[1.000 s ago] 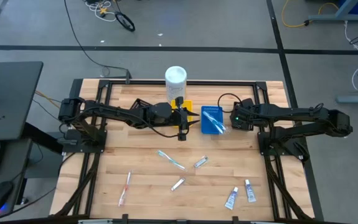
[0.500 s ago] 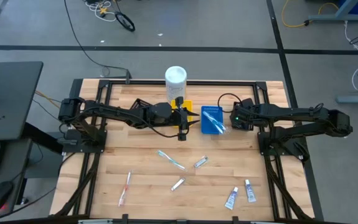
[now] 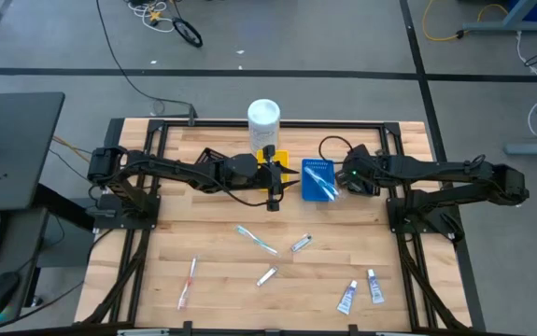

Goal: Pick & Place Travel size toiletries
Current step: Put the white toothpaste into the left black bin

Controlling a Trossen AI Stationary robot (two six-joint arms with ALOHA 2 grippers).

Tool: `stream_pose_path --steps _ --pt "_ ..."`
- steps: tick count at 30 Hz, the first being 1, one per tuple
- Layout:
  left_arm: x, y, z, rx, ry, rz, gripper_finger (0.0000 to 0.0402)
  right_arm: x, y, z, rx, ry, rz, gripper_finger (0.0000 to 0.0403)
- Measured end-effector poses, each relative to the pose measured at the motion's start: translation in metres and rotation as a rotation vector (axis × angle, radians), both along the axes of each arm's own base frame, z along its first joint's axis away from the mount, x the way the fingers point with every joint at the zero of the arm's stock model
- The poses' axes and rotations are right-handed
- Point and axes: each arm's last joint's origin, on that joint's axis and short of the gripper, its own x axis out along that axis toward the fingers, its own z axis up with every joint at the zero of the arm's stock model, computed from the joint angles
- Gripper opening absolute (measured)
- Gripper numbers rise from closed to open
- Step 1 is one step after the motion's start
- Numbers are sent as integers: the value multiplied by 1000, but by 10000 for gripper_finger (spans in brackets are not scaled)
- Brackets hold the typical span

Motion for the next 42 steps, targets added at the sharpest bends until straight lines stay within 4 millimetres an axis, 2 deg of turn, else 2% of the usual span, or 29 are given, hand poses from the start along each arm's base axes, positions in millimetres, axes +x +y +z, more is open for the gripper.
stream_pose_path --steps 4,12,21,26,30,42 --pt "0 0 0 0 0 0 113 11 -1 5 7 -87 122 91" --pt "0 0 0 0 0 0 113 21 3 11 -23 -143 252 7" --pt "0 0 0 0 -3 0 113 36 12 21 -14 -275 499 2" --pt "1 0 8 2 -73 -1 113 41 18 25 -20 -314 610 2" --pt "2 0 13 12 -128 -4 113 41 18 25 -33 -311 627 2" --pt "2 -2 13 -42 -137 -36 113 41 19 25 -33 -310 628 1"
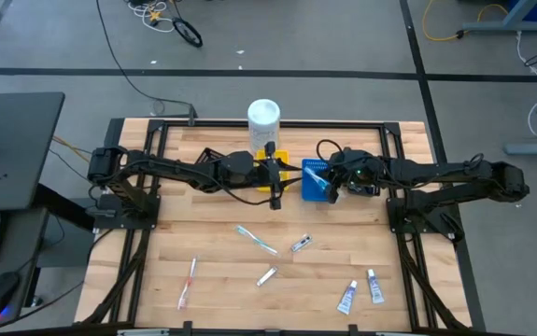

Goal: Pick & Place Travel size toiletries
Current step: Put the white toothpaste into the left black bin

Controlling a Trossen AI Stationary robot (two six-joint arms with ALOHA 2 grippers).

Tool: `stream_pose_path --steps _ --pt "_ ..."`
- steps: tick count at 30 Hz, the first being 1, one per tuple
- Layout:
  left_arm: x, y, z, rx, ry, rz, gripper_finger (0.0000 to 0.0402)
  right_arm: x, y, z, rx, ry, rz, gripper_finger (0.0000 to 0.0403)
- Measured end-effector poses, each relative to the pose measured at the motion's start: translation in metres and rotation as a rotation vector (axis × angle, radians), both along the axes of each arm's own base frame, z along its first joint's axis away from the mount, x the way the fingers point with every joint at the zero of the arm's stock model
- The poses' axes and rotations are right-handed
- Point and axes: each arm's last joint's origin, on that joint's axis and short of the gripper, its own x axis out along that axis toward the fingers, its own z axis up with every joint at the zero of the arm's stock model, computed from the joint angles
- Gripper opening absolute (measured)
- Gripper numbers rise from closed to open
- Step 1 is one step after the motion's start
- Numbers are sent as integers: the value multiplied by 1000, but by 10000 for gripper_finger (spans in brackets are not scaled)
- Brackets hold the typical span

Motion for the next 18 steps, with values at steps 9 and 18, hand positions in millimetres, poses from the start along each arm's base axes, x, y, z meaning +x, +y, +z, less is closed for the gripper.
stream_pose_path --steps 9,18 --pt "0 -7 -8 -111 74 -172 113 1 20 -3 42 30 423 1" --pt "-2 -4 -13 -107 129 -88 113 -1 79 -3 83 21 818 24"
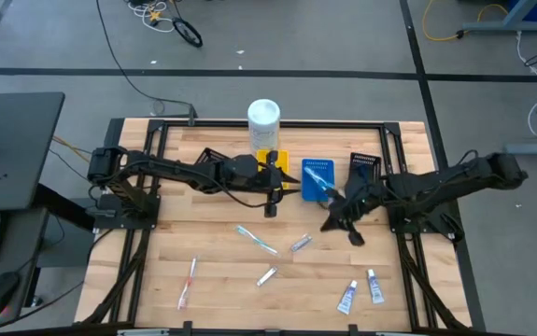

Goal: Pick & Place Travel size toiletries
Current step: Put the white toothpaste into the left black bin

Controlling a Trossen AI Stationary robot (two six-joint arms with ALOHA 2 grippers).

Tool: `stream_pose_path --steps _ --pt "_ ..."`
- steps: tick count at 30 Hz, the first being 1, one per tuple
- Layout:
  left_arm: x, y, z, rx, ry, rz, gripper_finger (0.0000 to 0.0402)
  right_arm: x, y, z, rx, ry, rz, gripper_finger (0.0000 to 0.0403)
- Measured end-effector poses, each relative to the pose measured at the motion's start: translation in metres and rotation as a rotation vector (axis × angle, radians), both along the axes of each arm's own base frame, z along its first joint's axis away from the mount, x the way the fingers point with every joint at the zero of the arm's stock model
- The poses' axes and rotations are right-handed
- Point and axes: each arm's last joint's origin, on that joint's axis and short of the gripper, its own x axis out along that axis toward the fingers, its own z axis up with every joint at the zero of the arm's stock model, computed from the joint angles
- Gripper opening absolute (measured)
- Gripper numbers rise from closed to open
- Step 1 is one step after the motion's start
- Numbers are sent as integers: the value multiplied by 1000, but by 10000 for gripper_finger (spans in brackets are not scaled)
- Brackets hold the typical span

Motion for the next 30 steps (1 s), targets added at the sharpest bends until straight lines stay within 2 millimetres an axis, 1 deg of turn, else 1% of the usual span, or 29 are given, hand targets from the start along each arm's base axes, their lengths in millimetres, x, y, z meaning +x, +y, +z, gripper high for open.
stream_pose_path --steps 3,5,9,13,23,28,30 --pt "0 0 0 0 -1 1 113 -1 10 0 -1 -8 44 40" --pt "0 0 0 1 -4 3 113 1 13 0 -10 -19 27 44" --pt "0 0 1 14 -10 0 113 -1 13 -3 36 54 -47 46" --pt "0 0 1 52 -9 -8 113 0 14 -2 64 55 -68 47" --pt "0 0 1 87 -6 -15 113 0 14 -2 66 48 -68 47" --pt "0 0 1 89 -6 -15 113 0 20 2 178 41 61 47" --pt "0 0 1 105 -5 -19 113 0 20 3 198 50 47 47"
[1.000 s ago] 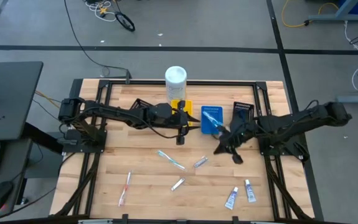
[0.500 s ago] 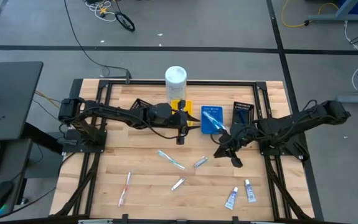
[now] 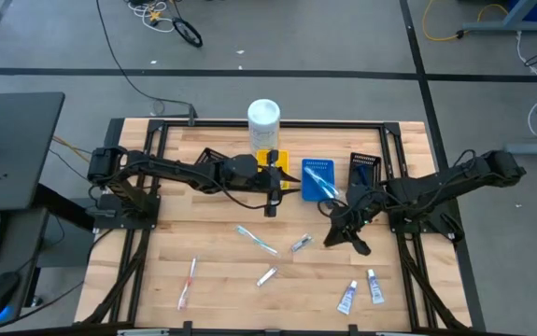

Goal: Pick & Place Travel size toiletries
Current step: Put the white toothpaste into the left black bin

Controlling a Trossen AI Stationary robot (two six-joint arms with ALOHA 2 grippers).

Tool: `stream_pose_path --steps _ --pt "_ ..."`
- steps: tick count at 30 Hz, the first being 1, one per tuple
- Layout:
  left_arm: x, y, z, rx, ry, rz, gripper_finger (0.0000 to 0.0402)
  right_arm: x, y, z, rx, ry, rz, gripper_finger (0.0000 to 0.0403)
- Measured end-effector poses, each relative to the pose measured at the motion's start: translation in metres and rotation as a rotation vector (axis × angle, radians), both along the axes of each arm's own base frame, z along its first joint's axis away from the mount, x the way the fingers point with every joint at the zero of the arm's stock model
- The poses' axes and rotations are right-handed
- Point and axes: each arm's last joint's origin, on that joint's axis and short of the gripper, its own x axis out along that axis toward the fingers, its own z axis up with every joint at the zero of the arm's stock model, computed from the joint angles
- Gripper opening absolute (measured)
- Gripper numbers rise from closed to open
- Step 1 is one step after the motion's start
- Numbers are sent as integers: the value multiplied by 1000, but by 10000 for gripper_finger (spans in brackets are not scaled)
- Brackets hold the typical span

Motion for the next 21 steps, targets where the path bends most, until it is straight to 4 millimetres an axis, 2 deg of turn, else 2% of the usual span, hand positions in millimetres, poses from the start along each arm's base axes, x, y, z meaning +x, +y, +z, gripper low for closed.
stream_pose_path --steps 21 --pt "0 0 0 25 2 -5 113 1 0 1 8 -9 -13 47"
